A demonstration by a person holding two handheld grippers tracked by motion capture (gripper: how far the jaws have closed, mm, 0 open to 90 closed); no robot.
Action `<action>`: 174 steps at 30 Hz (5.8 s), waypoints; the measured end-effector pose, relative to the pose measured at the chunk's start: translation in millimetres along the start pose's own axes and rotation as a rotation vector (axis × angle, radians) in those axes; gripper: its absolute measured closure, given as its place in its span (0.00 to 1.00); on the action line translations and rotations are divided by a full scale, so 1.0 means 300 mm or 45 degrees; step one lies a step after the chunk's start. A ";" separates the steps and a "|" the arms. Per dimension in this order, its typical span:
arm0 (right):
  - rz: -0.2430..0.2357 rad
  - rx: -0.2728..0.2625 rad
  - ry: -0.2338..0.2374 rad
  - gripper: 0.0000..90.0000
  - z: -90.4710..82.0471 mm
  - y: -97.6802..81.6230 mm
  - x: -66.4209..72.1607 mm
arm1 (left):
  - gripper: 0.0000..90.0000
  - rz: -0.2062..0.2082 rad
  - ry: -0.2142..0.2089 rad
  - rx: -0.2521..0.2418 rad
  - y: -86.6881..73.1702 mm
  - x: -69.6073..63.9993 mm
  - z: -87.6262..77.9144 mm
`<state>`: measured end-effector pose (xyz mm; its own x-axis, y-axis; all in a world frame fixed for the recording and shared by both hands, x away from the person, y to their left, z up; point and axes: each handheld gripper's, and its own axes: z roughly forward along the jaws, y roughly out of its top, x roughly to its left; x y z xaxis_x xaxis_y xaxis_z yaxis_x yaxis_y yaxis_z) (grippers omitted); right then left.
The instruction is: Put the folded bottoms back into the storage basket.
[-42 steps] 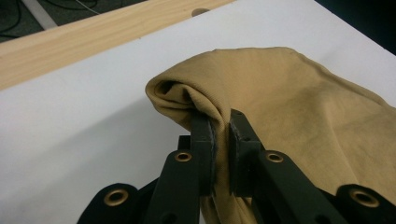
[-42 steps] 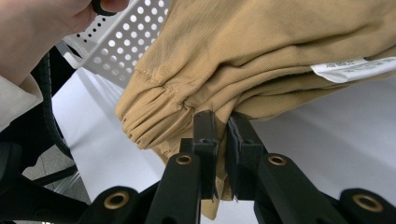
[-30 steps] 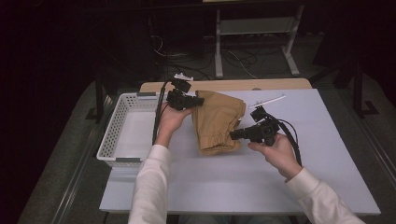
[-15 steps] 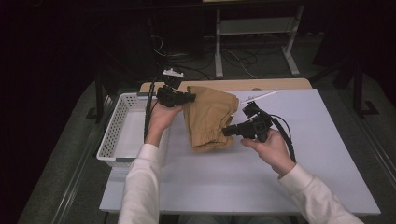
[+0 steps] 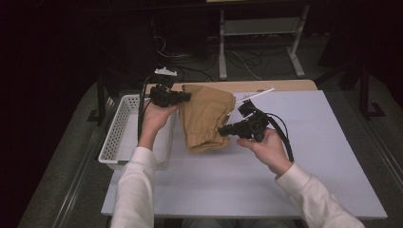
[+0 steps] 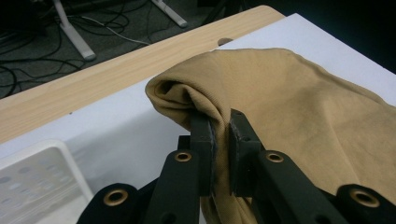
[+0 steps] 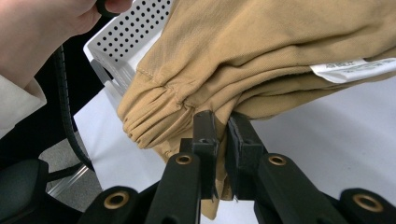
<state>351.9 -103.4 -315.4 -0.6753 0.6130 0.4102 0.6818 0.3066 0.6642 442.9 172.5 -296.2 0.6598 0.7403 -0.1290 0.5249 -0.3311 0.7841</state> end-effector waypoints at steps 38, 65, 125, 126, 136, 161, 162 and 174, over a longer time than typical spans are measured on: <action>-0.076 0.002 0.047 0.90 0.130 0.125 0.131 | 0.92 -0.052 0.067 -0.076 -0.062 0.153 -0.177; -0.088 -0.034 0.052 0.90 0.262 0.221 0.222 | 0.92 -0.103 0.092 -0.133 -0.092 0.310 -0.286; 0.011 -0.020 0.101 0.90 0.621 0.197 0.291 | 0.92 -0.214 0.200 -0.025 -0.324 0.545 -0.312; 0.014 -0.016 0.102 0.90 0.627 0.194 0.288 | 0.92 -0.220 0.201 -0.026 -0.330 0.547 -0.308; 0.060 0.037 0.125 0.88 0.672 0.178 0.262 | 0.90 -0.263 0.189 0.040 -0.366 0.569 -0.266; -0.154 0.055 0.156 0.07 0.562 0.217 0.212 | 0.21 -0.241 0.197 -0.113 -0.329 0.466 -0.304; -0.171 0.056 0.147 0.04 0.556 0.217 0.209 | 0.19 -0.241 0.199 -0.116 -0.328 0.460 -0.302; -0.196 0.028 0.117 0.00 0.476 0.197 0.139 | 0.00 -0.202 0.242 -0.098 -0.310 0.393 -0.274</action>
<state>404.2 44.3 -348.4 -0.7943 0.4890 0.3605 0.5737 0.4083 0.7101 427.6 338.7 -334.3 0.4556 0.8786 -0.1430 0.5662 -0.1620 0.8082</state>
